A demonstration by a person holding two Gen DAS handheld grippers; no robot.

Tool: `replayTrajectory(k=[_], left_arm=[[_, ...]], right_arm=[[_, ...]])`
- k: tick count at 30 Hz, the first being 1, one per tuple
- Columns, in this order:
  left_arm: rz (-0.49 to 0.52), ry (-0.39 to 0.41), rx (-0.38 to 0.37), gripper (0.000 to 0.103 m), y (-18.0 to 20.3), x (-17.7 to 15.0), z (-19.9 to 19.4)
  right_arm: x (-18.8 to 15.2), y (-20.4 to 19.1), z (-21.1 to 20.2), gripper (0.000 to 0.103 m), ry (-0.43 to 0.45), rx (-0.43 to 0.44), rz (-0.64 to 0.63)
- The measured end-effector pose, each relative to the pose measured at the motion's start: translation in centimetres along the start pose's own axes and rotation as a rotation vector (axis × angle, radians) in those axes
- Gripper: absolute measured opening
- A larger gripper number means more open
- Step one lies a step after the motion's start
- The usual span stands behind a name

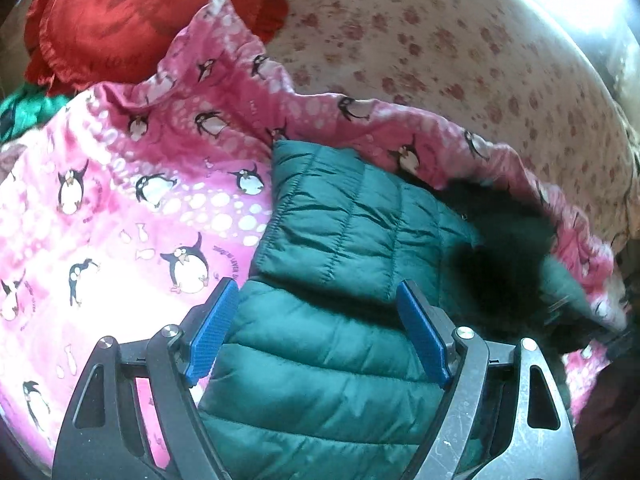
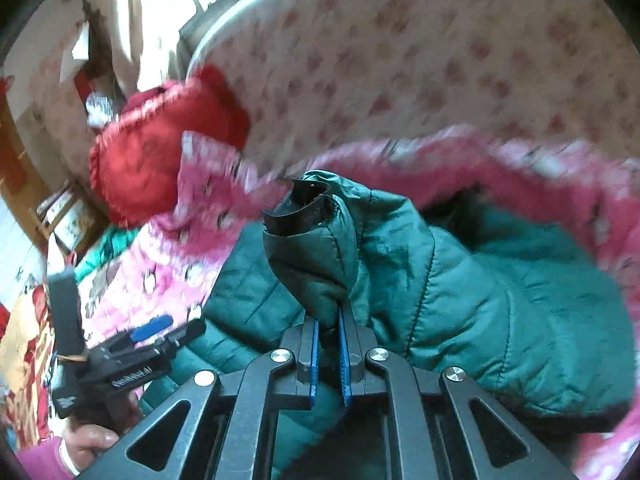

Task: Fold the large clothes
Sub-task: 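Lift the sleeve with the right gripper across the jacket body and open, then grasp the folded jacket edge with the left gripper, tuck it, release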

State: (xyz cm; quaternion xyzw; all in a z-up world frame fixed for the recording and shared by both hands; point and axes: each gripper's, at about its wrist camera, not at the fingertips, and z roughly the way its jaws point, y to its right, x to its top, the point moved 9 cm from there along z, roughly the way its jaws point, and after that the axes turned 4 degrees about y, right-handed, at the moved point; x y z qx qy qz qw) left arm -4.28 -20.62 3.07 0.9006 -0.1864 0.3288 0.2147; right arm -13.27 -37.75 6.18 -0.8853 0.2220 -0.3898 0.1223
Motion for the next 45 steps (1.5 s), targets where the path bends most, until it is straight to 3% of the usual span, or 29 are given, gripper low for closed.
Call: replayTrajectory(k=[1, 3, 4, 6, 7, 14, 18, 22, 24, 25, 26, 29, 36, 41, 45], left_arm=[[-0.015, -0.001, -0.009, 0.081, -0.2, 0.1, 0.0], [-0.054, -0.004, -0.035, 0.081, -0.2, 0.2, 0.1], [-0.064, -0.002, -0.045, 0.081, -0.1, 0.3, 0.1], [-0.068, 0.006, -0.066, 0.081, 0.6, 0.6, 0.1], [-0.066, 0.007, -0.075, 0.081, 1.2, 0.8, 0.2], [-0.067, -0.040, -0.136, 0.081, 6.6, 0.5, 1.5], [0.025, -0.110, -0.101, 0.081, 9.7, -1.1, 3.6], [0.091, -0.166, -0.053, 0.081, 11.5, -2.9, 5.3], [0.114, -0.124, -0.038, 0.068, 12.0, -2.7, 5.1], [0.119, -0.110, -0.037, 0.046, 12.0, -2.4, 5.0], [0.127, -0.098, -0.039, 0.032, 12.2, -2.1, 4.8], [0.134, -0.067, -0.060, 0.022, 12.3, -0.8, 4.0], [0.187, 0.027, -0.066, 0.017, 11.4, 3.1, 1.3], [0.152, 0.080, -0.011, 0.017, 7.4, 6.1, 0.3], [0.116, 0.048, 0.036, 0.017, 4.0, 5.9, 1.6]], right_arm=[[-1.0, -0.1, 1.9, 0.009, -0.057, -0.003, 0.015], [-2.8, -0.2, 4.3, 0.022, -0.144, -0.015, 0.008], [-3.3, -0.3, 4.6, 0.027, -0.147, -0.004, 0.002], [-3.4, -0.7, 3.9, 0.046, -0.134, 0.034, -0.002], [-3.3, -0.7, 3.2, 0.047, -0.132, 0.052, 0.001], [-1.2, 2.4, -2.6, 0.047, -0.055, -0.022, 0.006], [-1.3, 6.3, -5.8, 0.047, -0.024, -0.093, 0.052], [-1.7, 9.6, -8.4, 0.047, 0.003, -0.106, 0.122], [-2.1, 11.0, -9.3, 0.047, 0.007, -0.114, 0.142], [-2.3, 11.7, -9.7, 0.047, 0.010, -0.120, 0.152], [-2.4, 12.2, -10.1, 0.047, 0.013, -0.124, 0.159], [-2.4, 13.5, -11.1, 0.047, 0.026, -0.130, 0.183], [-1.6, 15.9, -12.4, 0.047, 0.071, -0.146, 0.236], [-0.9, 16.3, -11.8, 0.047, 0.079, -0.155, 0.271], [0.0, 15.4, -9.9, 0.047, 0.069, -0.140, 0.262]])
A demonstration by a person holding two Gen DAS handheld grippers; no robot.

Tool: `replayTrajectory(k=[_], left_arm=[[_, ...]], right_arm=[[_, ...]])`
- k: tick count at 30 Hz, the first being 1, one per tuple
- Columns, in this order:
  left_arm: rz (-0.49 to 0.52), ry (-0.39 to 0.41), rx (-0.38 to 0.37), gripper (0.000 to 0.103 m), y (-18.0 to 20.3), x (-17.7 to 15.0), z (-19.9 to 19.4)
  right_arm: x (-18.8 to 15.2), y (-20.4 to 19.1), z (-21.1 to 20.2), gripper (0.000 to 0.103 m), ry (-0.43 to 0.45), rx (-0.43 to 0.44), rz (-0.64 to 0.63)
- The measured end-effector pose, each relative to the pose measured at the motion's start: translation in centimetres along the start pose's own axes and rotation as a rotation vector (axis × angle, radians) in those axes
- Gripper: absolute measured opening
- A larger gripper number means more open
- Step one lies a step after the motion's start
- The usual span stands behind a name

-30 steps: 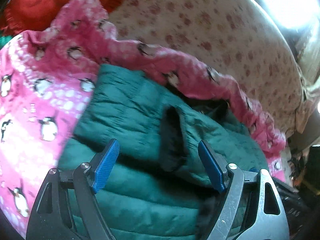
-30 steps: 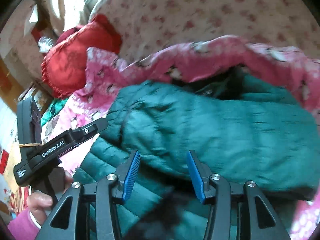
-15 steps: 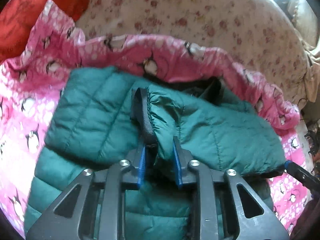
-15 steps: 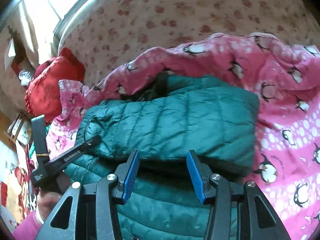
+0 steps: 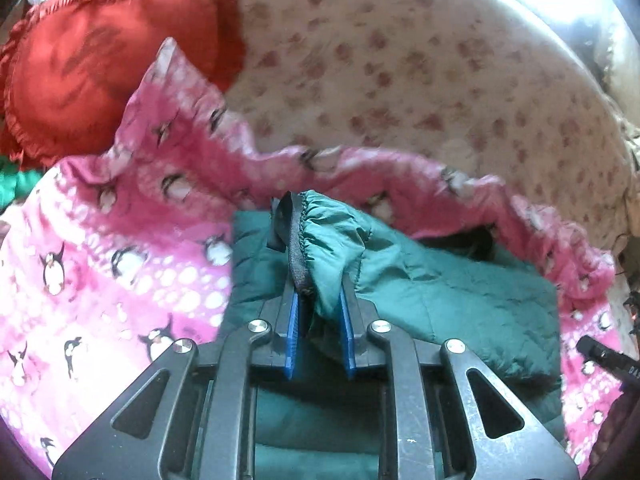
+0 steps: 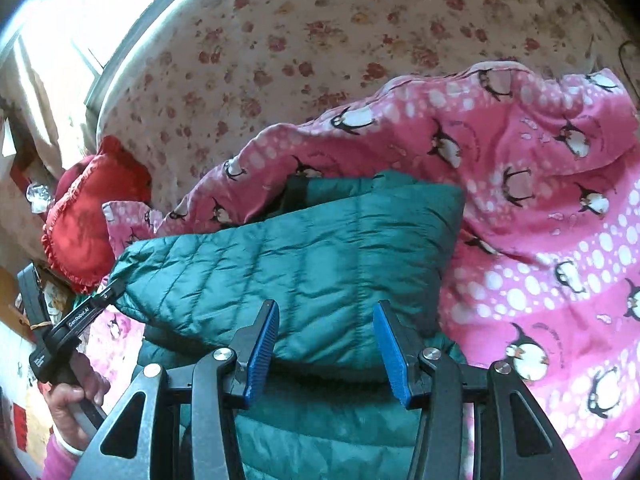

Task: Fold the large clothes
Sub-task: 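Grasp the folded jacket edge with the left gripper, tuck it, release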

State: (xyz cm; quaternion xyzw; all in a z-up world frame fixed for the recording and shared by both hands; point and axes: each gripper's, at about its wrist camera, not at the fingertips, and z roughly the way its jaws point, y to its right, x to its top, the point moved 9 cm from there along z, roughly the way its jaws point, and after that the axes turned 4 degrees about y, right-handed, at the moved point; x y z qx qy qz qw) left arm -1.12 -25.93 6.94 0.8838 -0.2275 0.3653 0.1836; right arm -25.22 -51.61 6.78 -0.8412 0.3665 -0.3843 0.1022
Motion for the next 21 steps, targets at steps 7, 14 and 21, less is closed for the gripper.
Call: replayTrajectory(k=[7, 14, 21], left_arm=[[-0.017, -0.059, 0.104, 0.017, -3.3, -3.3, 3.1], [-0.048, -0.076, 0.040, 0.032, -3.5, -2.8, 1.4], [-0.050, 0.091, 0.034, 0.072, -2.1, 0.0, -1.8]], right_arm=[[-2.3, -2.1, 6.8, 0.047, -0.132, -0.046, -0.099], [0.7, -0.9, 4.4, 0.047, -0.060, 0.005, -0.038], [4.8, 2.9, -0.9, 0.047, 0.045, -0.081, 0.005]])
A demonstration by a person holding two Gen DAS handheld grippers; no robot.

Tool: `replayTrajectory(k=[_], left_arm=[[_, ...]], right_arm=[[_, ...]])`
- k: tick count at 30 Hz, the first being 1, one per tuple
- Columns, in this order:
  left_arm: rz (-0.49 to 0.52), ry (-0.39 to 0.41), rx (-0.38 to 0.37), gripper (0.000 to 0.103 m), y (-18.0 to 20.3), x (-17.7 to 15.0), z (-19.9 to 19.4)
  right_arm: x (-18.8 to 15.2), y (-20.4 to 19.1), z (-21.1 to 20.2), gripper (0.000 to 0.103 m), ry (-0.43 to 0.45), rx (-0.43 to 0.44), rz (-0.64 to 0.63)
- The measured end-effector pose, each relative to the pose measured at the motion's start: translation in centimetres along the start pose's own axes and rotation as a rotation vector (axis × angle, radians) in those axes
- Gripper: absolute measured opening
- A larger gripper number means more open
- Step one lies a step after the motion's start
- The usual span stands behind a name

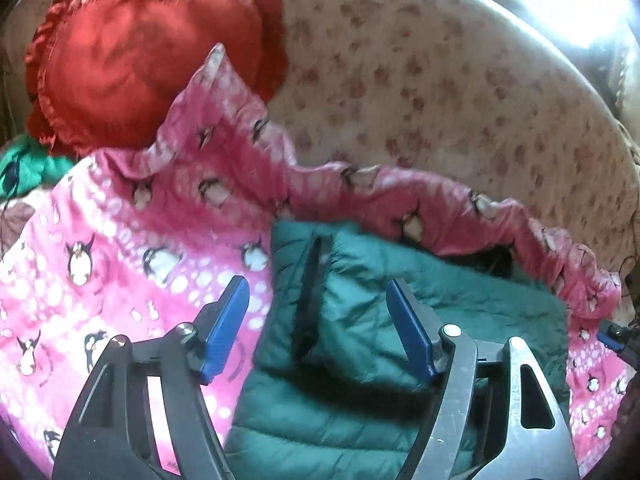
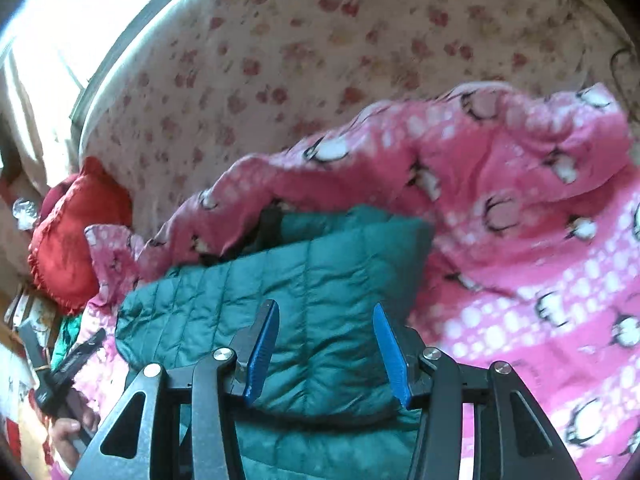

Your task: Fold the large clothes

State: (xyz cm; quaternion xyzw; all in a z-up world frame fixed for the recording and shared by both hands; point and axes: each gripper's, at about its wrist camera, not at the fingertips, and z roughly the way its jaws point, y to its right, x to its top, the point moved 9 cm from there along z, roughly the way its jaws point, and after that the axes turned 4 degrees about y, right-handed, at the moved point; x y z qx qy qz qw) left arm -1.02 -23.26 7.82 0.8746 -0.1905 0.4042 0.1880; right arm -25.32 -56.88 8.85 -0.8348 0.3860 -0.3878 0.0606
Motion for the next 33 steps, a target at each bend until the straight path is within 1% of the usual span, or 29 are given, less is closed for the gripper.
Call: replayTrajectory(k=[3, 7, 8, 9, 10, 12, 13, 15, 18, 20, 23, 25, 27, 29, 31, 33], left_arm=[[0.045, -0.039, 0.004, 0.072, 1.7, -0.9, 1.6], [0.130, -0.121, 0.092, 0.072, 2.6, -3.6, 5.0], [0.137, -0.156, 0.107, 0.072, 2.6, -4.6, 6.2], [0.131, -0.172, 0.095, 0.072, 2.7, -5.3, 6.8], [0.124, -0.174, 0.081, 0.072, 2.8, -5.7, 7.1], [0.116, -0.151, 0.056, 0.074, 3.5, -6.0, 7.2], [0.123, -0.154, 0.055, 0.077, 3.7, -6.0, 7.3], [0.151, -0.168, 0.063, 0.077, 4.1, -6.2, 7.7], [0.169, -0.177, 0.078, 0.077, 4.1, -6.2, 8.0], [0.161, -0.178, 0.072, 0.077, 4.0, -6.2, 8.0], [0.152, -0.182, 0.069, 0.077, 3.8, -6.1, 8.1], [0.154, -0.185, 0.072, 0.077, 3.8, -6.1, 8.2], [0.156, -0.186, 0.072, 0.077, 3.7, -6.0, 8.3], [0.156, -0.187, 0.067, 0.079, 3.7, -6.0, 8.3], [0.156, -0.190, 0.059, 0.081, 3.8, -6.1, 8.5], [0.162, -0.193, 0.065, 0.081, 3.8, -6.2, 8.6]], right_arm=[[-1.0, -2.3, 1.3, 0.047, -0.027, 0.004, -0.065], [-2.5, -4.1, 4.9, 0.047, -0.073, -0.014, -0.121], [-2.9, -4.2, 6.2, 0.047, -0.084, -0.037, -0.141], [-3.2, -3.7, 7.2, 0.047, -0.093, -0.074, -0.160], [-3.6, -2.8, 8.4, 0.047, -0.106, -0.139, -0.185], [-4.2, -0.9, 10.0, 0.047, -0.127, -0.218, -0.199], [-4.2, -0.3, 10.4, 0.047, -0.128, -0.233, -0.188], [-4.2, 1.2, 10.9, 0.047, -0.137, -0.260, -0.165], [-3.7, 1.2, 9.9, 0.047, -0.142, -0.240, -0.137], [-2.9, 0.6, 7.9, 0.047, -0.107, -0.220, -0.147], [-2.5, -2.0, 5.5, 0.047, -0.063, -0.125, -0.160], [-2.7, -3.8, 4.8, 0.047, -0.057, -0.090, -0.206], [-3.7, -4.9, 5.4, 0.047, -0.085, -0.092, -0.250], [-5.2, -4.9, 7.0, 0.047, -0.124, -0.140, -0.287], [-6.8, -3.8, 9.2, 0.047, -0.159, -0.191, -0.308], [-7.0, -3.8, 10.0, 0.048, -0.147, -0.207, -0.335]])
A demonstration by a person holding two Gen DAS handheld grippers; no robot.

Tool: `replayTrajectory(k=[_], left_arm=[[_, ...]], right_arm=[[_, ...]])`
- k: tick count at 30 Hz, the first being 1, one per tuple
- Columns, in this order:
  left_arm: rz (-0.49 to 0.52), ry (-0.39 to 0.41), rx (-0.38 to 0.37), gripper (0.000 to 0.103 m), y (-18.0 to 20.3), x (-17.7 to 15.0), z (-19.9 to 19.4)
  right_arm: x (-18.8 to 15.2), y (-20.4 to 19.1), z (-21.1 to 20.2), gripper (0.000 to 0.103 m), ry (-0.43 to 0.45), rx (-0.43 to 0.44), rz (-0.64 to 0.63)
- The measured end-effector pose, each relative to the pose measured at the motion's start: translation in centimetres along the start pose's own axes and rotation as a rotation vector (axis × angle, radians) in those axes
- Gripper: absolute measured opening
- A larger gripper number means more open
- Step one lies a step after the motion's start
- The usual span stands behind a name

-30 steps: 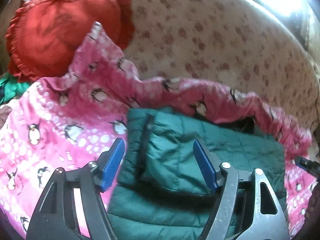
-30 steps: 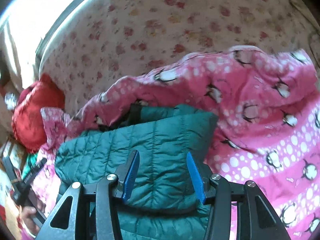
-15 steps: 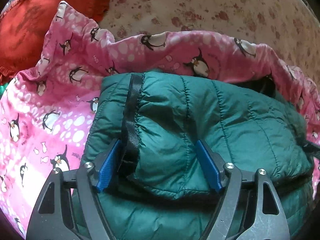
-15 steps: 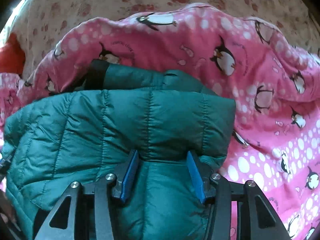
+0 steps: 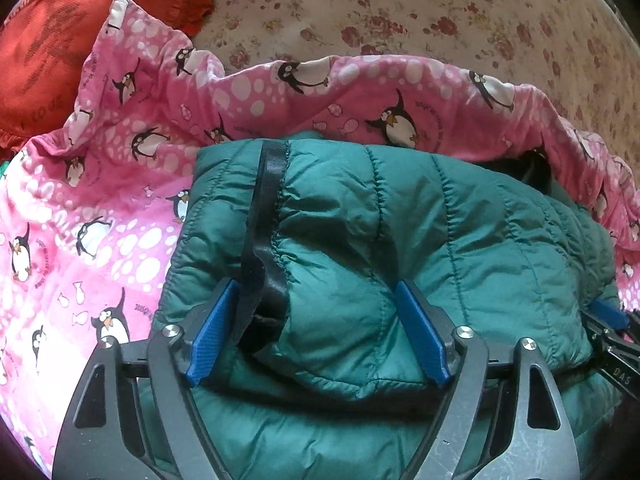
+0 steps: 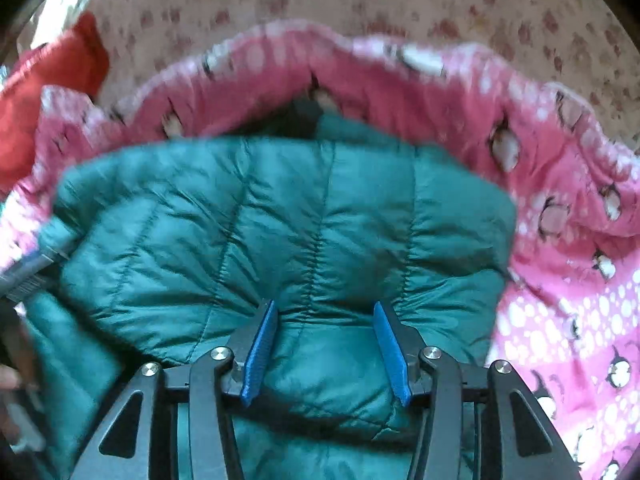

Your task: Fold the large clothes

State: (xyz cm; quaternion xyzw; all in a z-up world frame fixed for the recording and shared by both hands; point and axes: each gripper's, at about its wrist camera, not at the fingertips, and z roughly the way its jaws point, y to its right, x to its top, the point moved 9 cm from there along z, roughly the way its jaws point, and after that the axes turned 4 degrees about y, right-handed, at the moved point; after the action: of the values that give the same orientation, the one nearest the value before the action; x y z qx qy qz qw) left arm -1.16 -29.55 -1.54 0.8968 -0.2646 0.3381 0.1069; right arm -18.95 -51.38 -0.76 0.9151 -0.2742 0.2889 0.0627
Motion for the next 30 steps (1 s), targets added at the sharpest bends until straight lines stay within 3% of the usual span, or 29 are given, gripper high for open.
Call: replayTrajectory(k=[3, 9, 14, 18, 30], left_arm=[[0.004, -0.005, 0.006, 0.081, 0.0, 0.0, 0.1], [0.004, -0.002, 0.013, 0.081, 0.0, 0.0, 0.2], [0.007, 0.002, 0.016, 0.081, 0.0, -0.1, 0.1], [0.012, 0.003, 0.022, 0.082, 0.0, 0.0, 0.1], [0.020, 0.013, 0.017, 0.092, 0.3, -0.1, 0.5]], right_arm=[[0.3, -0.1, -0.8, 0.048, -0.007, -0.002, -0.004], [0.5, 1.1, -5.4, 0.047, 0.094, 0.032, 0.062], [-1.3, 2.8, -3.3, 0.048, 0.037, 0.005, 0.108], [-1.9, 2.6, -1.6, 0.048, 0.027, -0.026, 0.052], [-2.3, 3.7, -1.0, 0.048, -0.009, -0.055, 0.094]])
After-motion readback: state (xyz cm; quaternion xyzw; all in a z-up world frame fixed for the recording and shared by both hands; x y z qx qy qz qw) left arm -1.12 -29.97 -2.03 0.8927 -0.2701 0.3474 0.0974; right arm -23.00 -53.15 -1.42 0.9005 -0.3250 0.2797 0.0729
